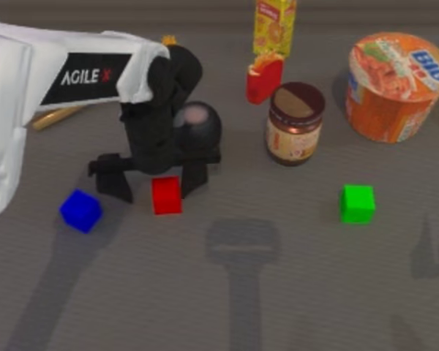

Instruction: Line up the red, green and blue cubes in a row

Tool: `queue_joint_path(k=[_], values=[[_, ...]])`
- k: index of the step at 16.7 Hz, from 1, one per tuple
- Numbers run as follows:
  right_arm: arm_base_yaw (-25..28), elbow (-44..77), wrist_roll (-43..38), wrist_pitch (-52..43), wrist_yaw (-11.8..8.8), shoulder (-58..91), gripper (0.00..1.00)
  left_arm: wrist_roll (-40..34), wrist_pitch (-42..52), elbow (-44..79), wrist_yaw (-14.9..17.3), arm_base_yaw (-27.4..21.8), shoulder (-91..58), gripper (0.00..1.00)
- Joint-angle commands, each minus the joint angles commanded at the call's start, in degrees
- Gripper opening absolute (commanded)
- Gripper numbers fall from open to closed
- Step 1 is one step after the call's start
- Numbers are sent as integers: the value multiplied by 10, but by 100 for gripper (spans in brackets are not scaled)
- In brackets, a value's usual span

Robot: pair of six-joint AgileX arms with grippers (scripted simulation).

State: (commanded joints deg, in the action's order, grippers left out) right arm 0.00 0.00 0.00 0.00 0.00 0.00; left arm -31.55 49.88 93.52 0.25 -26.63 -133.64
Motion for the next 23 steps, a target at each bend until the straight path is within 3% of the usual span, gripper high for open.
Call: queue_joint_path(k=[5, 6, 16, 23], values=[[0, 0, 0, 0, 0, 0, 100, 0, 0, 0, 0, 0, 0, 2], [0, 0, 0, 0, 0, 0, 100, 0, 0, 0, 0, 0, 0, 0], [0, 0, 0, 0, 0, 0, 100, 7, 21, 11, -9, 2, 25, 0], [0, 0, 0, 0, 0, 0, 100, 6, 142, 86, -9, 12, 69, 0]])
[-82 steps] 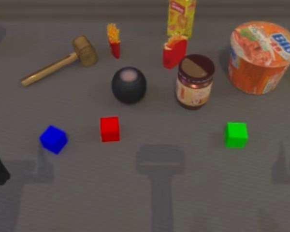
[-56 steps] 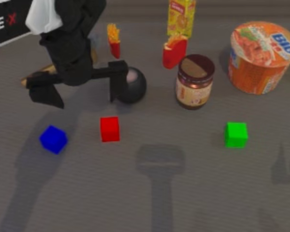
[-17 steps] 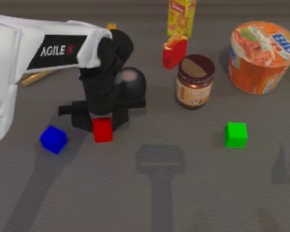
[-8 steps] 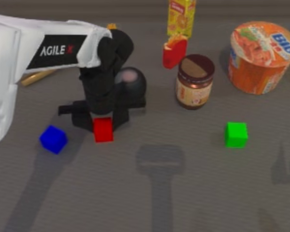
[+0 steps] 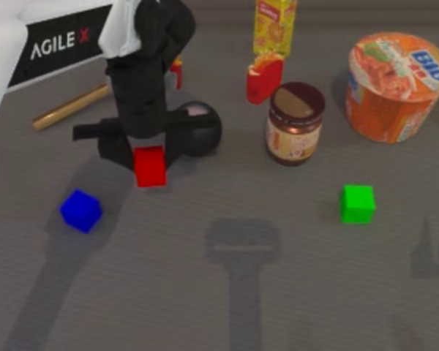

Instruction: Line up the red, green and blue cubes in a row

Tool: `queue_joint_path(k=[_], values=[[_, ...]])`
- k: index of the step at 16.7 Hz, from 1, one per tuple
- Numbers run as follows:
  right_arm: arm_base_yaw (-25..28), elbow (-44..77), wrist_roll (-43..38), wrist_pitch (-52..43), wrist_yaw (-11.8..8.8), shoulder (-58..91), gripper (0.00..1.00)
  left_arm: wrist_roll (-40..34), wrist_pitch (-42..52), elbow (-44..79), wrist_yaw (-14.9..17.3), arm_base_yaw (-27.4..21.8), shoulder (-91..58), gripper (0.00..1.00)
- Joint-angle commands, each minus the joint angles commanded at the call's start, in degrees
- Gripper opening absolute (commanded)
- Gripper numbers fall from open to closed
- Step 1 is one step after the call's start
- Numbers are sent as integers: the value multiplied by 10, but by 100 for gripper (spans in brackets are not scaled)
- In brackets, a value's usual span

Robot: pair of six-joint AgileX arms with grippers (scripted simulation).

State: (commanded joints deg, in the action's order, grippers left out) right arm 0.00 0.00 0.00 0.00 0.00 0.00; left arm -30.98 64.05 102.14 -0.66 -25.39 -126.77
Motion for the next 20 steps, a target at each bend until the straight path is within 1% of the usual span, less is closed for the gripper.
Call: queue_joint_path(k=[6, 9, 14, 16, 18, 20], values=[[0, 0, 0, 0, 0, 0, 100, -1, -2, -9, 0, -8, 8, 0], [0, 0, 0, 0, 0, 0, 100, -18, -15, -67, -1, -37, 59, 0], [0, 0, 0, 0, 0, 0, 100, -60, -42, -223, -1, -107, 174, 0], [0, 0, 0, 0, 0, 0, 100, -73, -51, -262, -1, -129, 209, 0], [0, 0, 0, 0, 0, 0, 100, -79, -54, -276, -1, -139, 224, 0], [0, 0, 0, 0, 0, 0, 100, -79, -54, -276, -1, -139, 224, 0]])
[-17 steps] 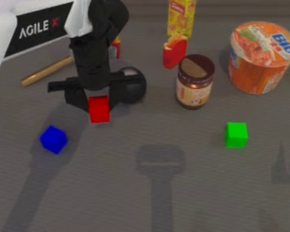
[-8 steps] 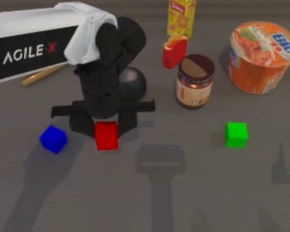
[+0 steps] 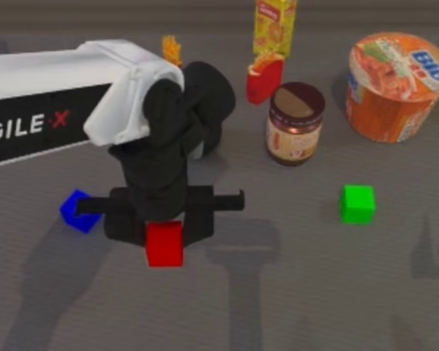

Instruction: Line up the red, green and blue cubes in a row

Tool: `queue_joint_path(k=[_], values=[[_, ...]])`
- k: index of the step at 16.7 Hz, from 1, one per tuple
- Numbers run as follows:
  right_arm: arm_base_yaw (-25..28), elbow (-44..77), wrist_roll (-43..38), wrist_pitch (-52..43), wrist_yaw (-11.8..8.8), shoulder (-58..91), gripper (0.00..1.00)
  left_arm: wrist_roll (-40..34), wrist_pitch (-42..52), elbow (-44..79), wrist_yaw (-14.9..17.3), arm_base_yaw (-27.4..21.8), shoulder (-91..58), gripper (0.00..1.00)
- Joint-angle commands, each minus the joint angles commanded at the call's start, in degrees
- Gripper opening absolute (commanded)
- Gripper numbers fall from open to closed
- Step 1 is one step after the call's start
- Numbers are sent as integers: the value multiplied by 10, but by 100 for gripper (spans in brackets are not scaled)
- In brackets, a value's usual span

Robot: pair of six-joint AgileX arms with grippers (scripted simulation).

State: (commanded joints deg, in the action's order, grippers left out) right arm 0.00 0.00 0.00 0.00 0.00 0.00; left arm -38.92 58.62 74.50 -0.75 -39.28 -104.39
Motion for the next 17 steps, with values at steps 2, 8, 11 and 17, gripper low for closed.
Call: queue_joint_path(k=[2, 8, 11, 17], values=[[0, 0, 0, 0, 0, 0, 100, 2, 0, 0, 0, 3, -3, 0], [0, 0, 0, 0, 0, 0, 100, 0, -111, -68, 0, 0, -40, 0], [0, 0, 0, 0, 0, 0, 100, -1, -152, -95, 0, -2, -57, 0], [0, 0, 0, 0, 0, 0, 100, -1, -154, -96, 0, -2, -58, 15]])
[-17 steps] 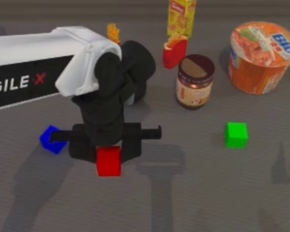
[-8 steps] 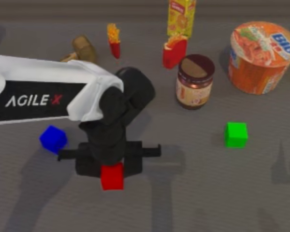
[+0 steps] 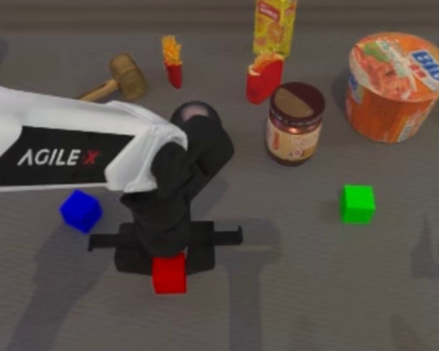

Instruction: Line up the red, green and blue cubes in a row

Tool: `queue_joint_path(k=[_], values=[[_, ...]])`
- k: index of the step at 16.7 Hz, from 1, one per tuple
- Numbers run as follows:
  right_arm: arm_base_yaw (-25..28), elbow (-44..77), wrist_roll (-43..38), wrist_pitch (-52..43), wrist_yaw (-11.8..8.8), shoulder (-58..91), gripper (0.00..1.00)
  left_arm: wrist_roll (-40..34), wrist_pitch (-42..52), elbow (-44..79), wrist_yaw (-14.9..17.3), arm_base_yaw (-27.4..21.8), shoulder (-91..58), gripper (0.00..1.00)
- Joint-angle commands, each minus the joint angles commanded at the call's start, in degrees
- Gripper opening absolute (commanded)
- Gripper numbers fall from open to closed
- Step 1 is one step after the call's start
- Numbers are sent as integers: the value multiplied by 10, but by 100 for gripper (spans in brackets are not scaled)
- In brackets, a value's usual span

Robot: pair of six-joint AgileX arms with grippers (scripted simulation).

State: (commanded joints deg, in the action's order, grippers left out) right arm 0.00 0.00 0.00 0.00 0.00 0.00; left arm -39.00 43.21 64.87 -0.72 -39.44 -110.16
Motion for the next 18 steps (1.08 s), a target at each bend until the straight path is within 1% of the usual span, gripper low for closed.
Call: queue_joint_path(k=[11, 12, 18], values=[[0, 0, 0, 0, 0, 0, 100, 0, 0, 0, 0, 0, 0, 98], [0, 0, 0, 0, 0, 0, 100, 0, 0, 0, 0, 0, 0, 100], [0, 0, 0, 0, 0, 0, 100, 0, 0, 0, 0, 0, 0, 100]])
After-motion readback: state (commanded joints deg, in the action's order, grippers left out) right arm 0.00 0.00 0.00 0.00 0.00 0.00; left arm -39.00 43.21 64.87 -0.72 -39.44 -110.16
